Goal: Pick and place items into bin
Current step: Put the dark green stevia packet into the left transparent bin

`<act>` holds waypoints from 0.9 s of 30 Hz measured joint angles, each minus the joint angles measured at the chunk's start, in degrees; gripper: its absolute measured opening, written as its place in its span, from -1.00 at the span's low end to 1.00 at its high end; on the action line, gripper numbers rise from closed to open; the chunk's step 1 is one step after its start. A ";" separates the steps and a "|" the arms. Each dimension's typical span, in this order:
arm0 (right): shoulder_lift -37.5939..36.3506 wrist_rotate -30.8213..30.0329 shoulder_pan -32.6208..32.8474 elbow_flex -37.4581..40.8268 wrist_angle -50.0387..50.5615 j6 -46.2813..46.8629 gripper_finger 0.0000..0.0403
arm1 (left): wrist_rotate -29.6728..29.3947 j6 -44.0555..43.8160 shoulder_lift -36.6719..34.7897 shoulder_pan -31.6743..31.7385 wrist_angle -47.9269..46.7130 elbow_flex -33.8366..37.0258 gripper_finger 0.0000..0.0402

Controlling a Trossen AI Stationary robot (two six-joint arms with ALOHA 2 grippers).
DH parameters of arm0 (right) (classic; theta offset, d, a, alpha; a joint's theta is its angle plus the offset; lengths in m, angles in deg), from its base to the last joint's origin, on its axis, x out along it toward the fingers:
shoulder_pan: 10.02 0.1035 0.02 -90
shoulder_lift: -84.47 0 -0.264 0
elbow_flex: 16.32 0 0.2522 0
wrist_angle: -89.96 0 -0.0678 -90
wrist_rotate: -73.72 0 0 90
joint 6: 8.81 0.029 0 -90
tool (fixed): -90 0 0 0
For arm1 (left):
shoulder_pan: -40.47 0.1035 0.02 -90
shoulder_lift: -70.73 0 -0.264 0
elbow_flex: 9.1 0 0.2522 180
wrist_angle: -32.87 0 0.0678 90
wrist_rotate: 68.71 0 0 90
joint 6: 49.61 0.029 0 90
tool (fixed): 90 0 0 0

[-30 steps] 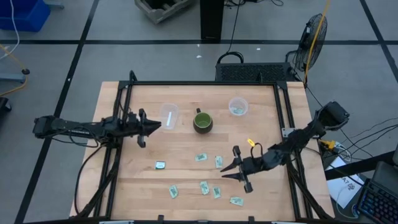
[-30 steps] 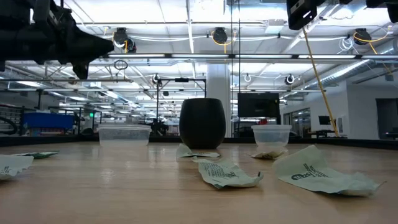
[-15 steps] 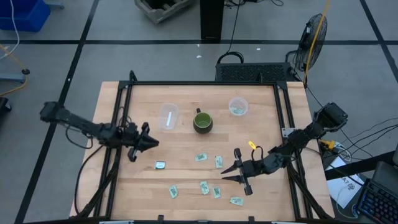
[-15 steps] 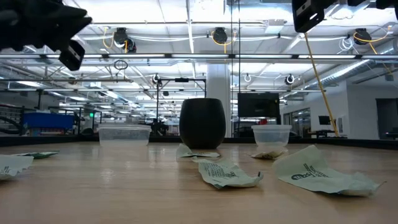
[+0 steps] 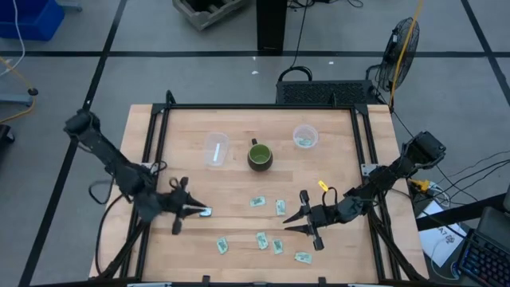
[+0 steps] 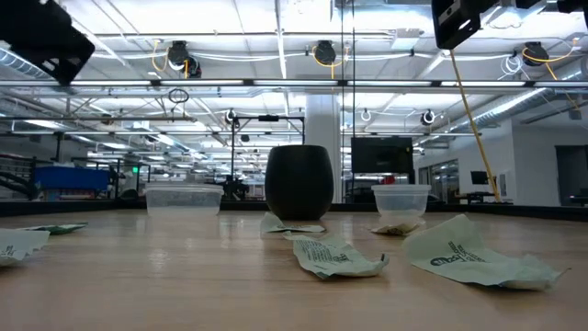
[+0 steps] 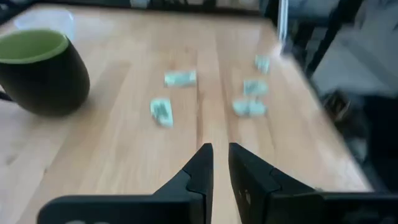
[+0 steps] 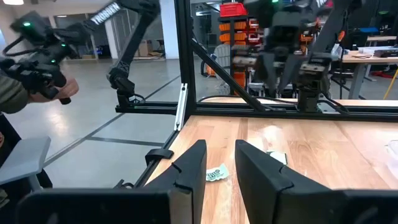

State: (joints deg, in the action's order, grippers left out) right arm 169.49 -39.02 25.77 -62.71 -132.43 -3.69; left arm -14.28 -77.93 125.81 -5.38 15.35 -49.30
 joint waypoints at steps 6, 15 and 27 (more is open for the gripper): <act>0.00 0.02 0.00 0.00 1.14 0.17 -0.62 | 5.89 -3.29 13.11 -1.15 -4.68 -3.90 -0.72; 0.00 0.04 -0.09 0.00 2.06 0.17 -0.62 | 6.66 -13.95 25.54 -0.80 -9.48 -6.14 -0.71; 0.00 0.04 -0.09 0.00 2.55 0.17 -0.62 | 6.90 -18.35 28.31 1.65 -9.76 -6.14 -0.18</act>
State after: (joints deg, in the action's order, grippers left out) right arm 169.49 -38.98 25.68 -62.71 -129.88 -3.51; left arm -7.38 -96.28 154.12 -3.74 5.59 -55.44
